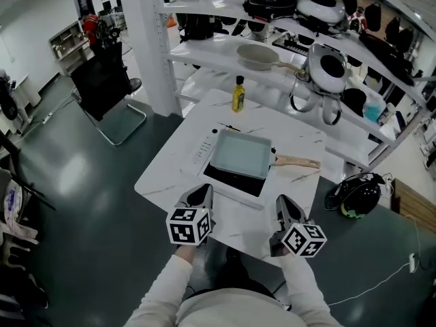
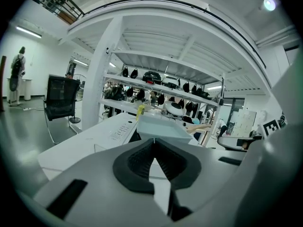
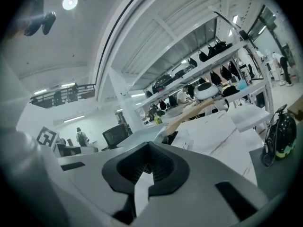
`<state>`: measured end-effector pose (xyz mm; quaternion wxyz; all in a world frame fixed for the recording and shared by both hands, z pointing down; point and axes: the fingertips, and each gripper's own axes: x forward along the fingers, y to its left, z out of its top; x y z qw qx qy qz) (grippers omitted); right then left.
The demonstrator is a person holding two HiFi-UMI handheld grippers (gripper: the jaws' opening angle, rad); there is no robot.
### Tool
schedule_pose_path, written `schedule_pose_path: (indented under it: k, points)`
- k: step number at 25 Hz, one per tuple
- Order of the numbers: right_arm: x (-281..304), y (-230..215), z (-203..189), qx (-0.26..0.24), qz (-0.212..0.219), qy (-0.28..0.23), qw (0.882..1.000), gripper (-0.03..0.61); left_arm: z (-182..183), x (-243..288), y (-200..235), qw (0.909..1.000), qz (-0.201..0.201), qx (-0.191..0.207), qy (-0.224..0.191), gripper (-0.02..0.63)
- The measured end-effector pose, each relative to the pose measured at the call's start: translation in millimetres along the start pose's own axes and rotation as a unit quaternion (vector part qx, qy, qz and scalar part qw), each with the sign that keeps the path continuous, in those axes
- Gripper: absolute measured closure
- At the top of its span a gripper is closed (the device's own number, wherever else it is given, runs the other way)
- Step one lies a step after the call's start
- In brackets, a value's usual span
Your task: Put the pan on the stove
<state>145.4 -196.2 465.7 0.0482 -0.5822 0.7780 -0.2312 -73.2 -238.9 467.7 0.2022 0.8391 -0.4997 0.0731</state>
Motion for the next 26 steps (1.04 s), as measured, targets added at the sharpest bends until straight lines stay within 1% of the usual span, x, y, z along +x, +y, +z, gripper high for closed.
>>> schedule_pose_path:
  k: [7, 11, 17, 26]
  points:
    - [-16.2, 1.8, -9.3, -0.017, -0.016, 0.013, 1.0, 0.551, -6.9, -16.6, -8.7, 1.0, -0.003, -0.001, -0.001, 0.588]
    - [-26.6, 6.3, -13.9, -0.023, -0.016, 0.016, 0.999, 0.551, -10.8, -26.5, -13.4, 1.0, -0.002, 0.0, -0.001, 0.588]
    - [-36.1, 11.2, -15.1, -0.016, -0.019, 0.011, 1.0, 0.551, -9.1, -38.6, -15.2, 0.9999, -0.001, 0.008, -0.006, 0.588]
    - [-47.4, 19.2, -22.9, -0.023, -0.024, 0.014, 0.999, 0.551, -16.0, -55.5, -14.5, 0.9999, -0.003, 0.006, -0.009, 0.588]
